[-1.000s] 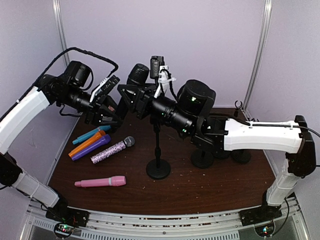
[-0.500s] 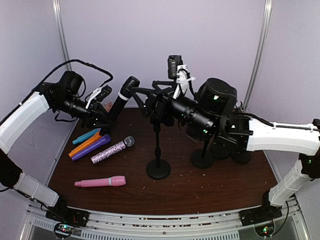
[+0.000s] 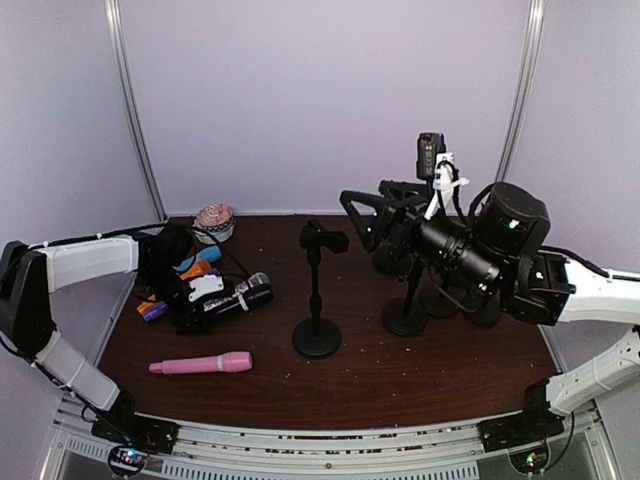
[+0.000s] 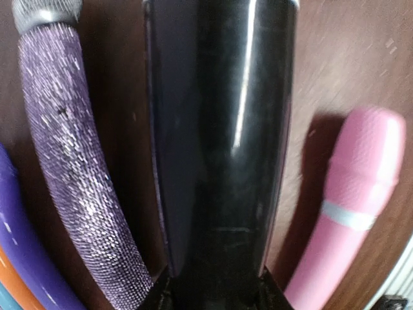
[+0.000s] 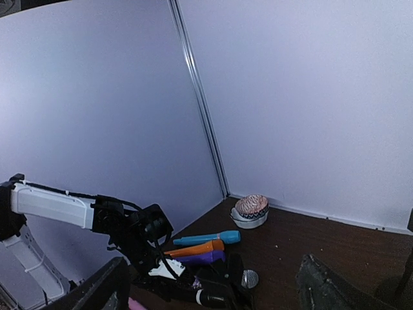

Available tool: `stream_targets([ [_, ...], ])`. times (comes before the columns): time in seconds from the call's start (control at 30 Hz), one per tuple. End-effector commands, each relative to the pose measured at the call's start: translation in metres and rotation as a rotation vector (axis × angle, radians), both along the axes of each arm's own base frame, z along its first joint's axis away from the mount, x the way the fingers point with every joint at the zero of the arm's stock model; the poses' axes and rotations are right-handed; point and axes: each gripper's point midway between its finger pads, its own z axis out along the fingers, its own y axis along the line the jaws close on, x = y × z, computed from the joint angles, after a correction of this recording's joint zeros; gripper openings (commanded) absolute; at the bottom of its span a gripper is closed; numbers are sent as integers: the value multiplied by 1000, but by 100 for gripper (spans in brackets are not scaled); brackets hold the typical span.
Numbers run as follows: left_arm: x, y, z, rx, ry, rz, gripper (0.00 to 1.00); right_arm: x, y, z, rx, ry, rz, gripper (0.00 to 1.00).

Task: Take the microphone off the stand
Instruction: Place the microphone at the center of the board.

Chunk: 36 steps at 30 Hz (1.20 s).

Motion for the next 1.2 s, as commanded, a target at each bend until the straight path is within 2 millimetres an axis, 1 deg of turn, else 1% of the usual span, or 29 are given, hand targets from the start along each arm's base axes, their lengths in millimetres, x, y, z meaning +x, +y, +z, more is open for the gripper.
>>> stream_targets([
  [0.0, 25, 23, -20, 144, -115, -9, 0, -4, -19, -45, -80, 105, -22, 90],
  [0.13, 32, 32, -31, 191, -135, 7, 0, -11, -34, -86, -152, 170, -48, 89],
  [0.23, 35, 40, -41, 242, -146, 15, 0, -17, -45, -107, -179, 186, -75, 85],
  [0.3, 31, 44, -48, 266, -133, 10, 0, -22, -44, -122, -219, 187, -86, 85],
  [0.33, 31, 48, -52, 283, -133, 5, 2, -24, -41, -132, -243, 192, -80, 85],
  [0.4, 31, 49, -51, 292, -132, 0, 13, -28, -34, -152, -290, 203, -65, 85],
  [0.47, 31, 50, -48, 296, -127, 7, 28, -32, -25, -169, -325, 210, -38, 85],
  [0.53, 29, 47, -42, 274, -113, 16, 41, -34, -16, -184, -356, 215, -16, 85],
  [0.63, 25, 38, -28, 217, -103, 27, 51, -32, -6, -201, -391, 203, -13, 86],
  [0.7, 22, 33, -18, 180, -100, 34, 53, -29, 2, -211, -411, 192, -14, 87],
  [0.83, 17, 24, 1, 117, -84, 49, 57, -24, 26, -227, -444, 162, 1, 87],
  [0.97, 11, 20, 17, 83, -78, 59, 58, -7, 45, -246, -447, 160, 7, 86],
  [1.0, 11, 20, 21, 76, -79, 65, 58, -3, 50, -246, -436, 159, 12, 85],
  [1.1, 10, 16, 40, 43, -95, 75, 65, 10, 62, -244, -426, 142, 23, 84],
  [1.17, 13, 13, 56, 15, -123, 91, 77, 20, 66, -245, -439, 141, 14, 84],
])
